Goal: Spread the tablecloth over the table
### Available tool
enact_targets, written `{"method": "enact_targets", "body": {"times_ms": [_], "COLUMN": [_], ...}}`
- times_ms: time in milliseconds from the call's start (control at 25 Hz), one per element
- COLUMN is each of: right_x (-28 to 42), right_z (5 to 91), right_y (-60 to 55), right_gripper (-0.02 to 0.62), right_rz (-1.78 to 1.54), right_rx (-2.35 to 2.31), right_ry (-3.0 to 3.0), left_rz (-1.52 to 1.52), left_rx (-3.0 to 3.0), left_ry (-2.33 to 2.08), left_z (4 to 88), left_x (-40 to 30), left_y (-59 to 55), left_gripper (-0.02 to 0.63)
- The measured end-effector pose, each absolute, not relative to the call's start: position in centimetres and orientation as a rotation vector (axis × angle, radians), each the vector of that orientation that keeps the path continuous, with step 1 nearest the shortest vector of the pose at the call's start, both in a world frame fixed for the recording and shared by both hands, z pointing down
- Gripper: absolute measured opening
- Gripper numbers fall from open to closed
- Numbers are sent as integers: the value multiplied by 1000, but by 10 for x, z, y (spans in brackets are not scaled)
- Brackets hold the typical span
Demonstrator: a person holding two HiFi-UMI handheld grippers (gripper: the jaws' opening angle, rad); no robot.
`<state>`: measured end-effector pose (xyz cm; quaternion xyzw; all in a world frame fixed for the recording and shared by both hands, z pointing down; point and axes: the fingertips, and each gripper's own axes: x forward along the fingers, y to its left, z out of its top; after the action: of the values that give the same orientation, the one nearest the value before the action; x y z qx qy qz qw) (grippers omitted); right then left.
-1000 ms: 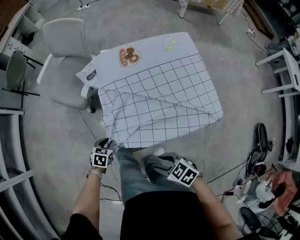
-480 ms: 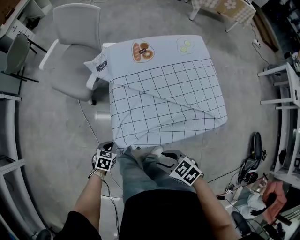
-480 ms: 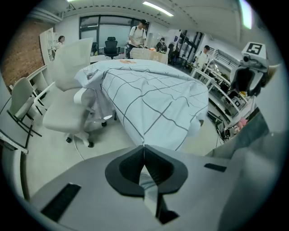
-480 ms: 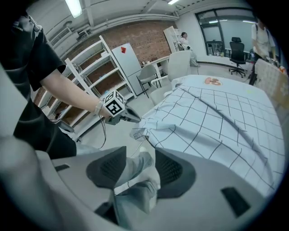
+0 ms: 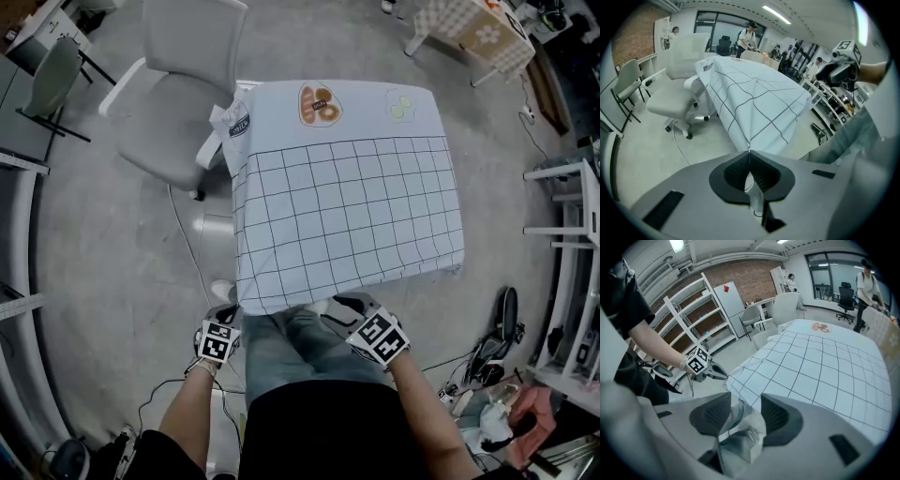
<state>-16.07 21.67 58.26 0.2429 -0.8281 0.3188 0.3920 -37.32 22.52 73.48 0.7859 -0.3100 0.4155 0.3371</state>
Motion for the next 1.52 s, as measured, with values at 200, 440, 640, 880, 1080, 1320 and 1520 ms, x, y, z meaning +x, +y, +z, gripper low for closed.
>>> {"method": "enact_targets", "body": {"times_ms": [200,440,640,880,1080,1320,1520], "right_x": [-164,-151,-146,-145,-133,-123,-111], "right_z": [584,581,584,588,586,580,565], "right_y": [212,211,212,211,208,199,194], "right_gripper": [195,195,195,195,195,195,195], "right_rz": [810,826,832,844,850,813,785], "right_rx": [615,603,610,622,647,665,692], "right_ry": [-2096,-2087,-2088,-2090,-2103,-2150,-2190], "left_rz": [1086,1114,1166,1238,1240,1220,1245], "left_rx": [2080,2059,2005,1906,1899,1855,1890], "left_ry": [-813,-840,-855,-873,-889,-943,-989], "left_z": [739,742,760,772,768,746,713], "left_x": [-378,-376,-380,-379,-382,-388,-377], "left_y": [226,227,225,222,221,215,206], "left_gripper": [12,12,14,15,15,94,101]}}
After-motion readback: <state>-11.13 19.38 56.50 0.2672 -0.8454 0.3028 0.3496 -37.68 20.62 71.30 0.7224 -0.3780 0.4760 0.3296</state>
